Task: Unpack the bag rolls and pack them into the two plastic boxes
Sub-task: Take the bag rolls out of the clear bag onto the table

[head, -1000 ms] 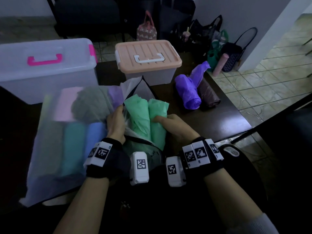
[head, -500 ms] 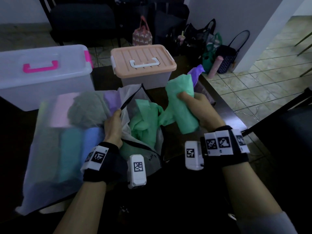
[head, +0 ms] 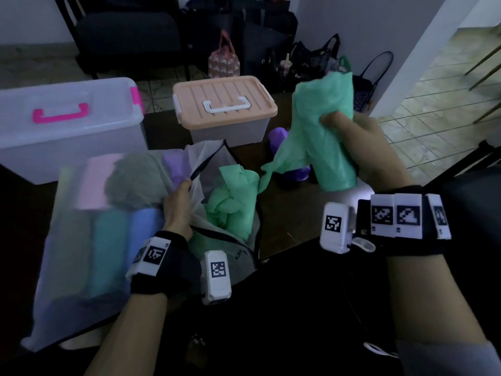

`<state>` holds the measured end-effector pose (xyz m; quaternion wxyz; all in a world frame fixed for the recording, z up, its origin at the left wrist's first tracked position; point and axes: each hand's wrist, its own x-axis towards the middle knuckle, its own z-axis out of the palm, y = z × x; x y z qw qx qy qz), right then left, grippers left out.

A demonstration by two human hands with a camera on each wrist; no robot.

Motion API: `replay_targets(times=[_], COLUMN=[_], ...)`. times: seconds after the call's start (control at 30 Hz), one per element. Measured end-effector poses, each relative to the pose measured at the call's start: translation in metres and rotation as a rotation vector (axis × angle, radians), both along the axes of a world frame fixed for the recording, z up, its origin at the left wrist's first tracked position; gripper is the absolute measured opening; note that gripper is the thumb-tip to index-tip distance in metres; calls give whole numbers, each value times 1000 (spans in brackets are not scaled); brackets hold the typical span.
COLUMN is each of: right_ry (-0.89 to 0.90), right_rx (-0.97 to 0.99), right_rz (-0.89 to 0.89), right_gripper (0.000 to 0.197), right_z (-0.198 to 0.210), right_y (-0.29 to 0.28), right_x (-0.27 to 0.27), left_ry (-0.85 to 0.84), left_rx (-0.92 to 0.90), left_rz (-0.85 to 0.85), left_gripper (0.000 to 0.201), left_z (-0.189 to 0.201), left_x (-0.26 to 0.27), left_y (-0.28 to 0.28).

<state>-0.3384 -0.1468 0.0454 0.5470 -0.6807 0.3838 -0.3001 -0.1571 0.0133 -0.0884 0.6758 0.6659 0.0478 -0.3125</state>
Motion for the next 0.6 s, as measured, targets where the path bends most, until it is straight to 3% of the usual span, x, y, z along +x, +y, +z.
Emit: replay_targets(times=[0.17,0.23,0.37,0.5,0.6], right_ry=[-85,-43,353,840,978], right_rx=[5,26,-39,-191,-248], right_rz=[-43,-71,-90,-133,-152], right_gripper=[13,13,18,52,59], right_z=[22,22,2,-45,-87], right_y=[-3,-8,-22,-39,-40], right_x=[-12,-21,-35,-37,-35], left_ry=[-49,-77,-67,-84,-107], left_rx=[17,44,74,102,114], left_rz=[9,2,31,58,54], left_gripper=[29,29,27,30,30], left_z=[6,9,7,6,6], left_x=[-5,-7,-6,-6,-5], left_y=[0,-1,-3,-4,-4])
